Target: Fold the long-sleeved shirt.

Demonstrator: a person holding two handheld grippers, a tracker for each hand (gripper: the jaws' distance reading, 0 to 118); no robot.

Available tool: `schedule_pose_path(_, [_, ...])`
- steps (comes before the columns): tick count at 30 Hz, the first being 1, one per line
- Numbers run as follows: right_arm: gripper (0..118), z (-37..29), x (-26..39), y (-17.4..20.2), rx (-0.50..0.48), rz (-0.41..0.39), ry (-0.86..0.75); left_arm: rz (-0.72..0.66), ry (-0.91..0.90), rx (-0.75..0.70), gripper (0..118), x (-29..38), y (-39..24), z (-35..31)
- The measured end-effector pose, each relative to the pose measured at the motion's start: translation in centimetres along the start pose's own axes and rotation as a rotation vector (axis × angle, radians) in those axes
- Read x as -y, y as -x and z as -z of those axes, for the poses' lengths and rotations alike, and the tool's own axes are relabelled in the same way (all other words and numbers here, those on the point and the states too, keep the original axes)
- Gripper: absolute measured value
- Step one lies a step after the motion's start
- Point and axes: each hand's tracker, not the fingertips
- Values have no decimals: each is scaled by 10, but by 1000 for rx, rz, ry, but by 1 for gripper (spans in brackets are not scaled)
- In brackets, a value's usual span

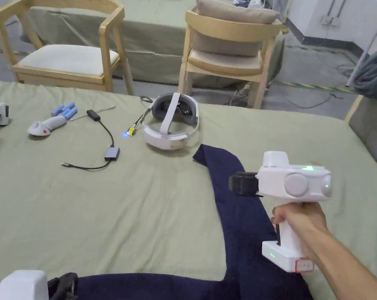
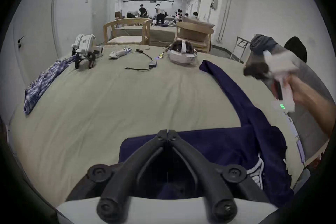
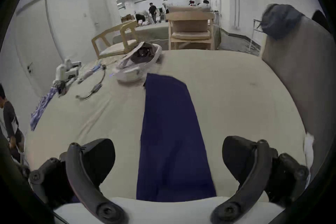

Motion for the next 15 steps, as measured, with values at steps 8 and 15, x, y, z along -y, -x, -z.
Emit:
schedule_pose_path(8, [115,136,-83,44,-22,-28,95,-32,4,-37,3,-22,26,44])
schedule_pose_path(15, [0,143,-69,25,7,72,227,-21,18,-44,3,-22,34,56])
